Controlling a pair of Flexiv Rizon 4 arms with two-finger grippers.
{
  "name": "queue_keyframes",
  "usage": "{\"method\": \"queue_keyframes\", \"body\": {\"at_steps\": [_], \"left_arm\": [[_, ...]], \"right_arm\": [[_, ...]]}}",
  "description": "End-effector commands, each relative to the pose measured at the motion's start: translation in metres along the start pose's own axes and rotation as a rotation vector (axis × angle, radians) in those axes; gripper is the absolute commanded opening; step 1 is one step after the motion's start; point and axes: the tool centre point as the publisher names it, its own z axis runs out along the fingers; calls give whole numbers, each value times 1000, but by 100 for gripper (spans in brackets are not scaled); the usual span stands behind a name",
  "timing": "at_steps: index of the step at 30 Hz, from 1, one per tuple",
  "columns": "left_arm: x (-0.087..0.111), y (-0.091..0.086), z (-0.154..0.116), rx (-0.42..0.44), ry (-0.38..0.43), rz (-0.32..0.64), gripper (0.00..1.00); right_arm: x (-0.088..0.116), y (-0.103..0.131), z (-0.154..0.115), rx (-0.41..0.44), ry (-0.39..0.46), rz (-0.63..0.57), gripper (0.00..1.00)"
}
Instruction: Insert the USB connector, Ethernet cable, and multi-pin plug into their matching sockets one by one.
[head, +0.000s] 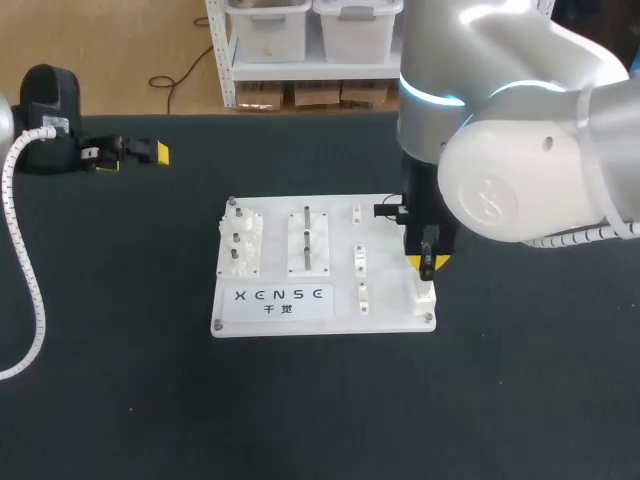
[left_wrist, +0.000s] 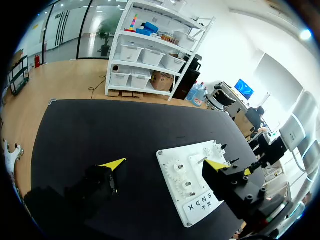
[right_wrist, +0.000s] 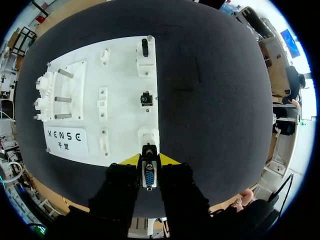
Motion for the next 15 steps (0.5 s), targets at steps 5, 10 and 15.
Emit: {"method": "queue_keyframes", "body": {"at_steps": [5, 10, 15], "left_arm": [[0, 0, 0, 0, 0, 0, 100], [0, 0, 0, 0, 0, 0, 100], [0, 0, 0, 0, 0, 0, 100]], "right_arm": [[-2, 1, 1, -4, -5, -6, 0], [-2, 1, 2, 0, -5, -9, 0], [0, 2, 5, 19, -9, -14, 0]]}}
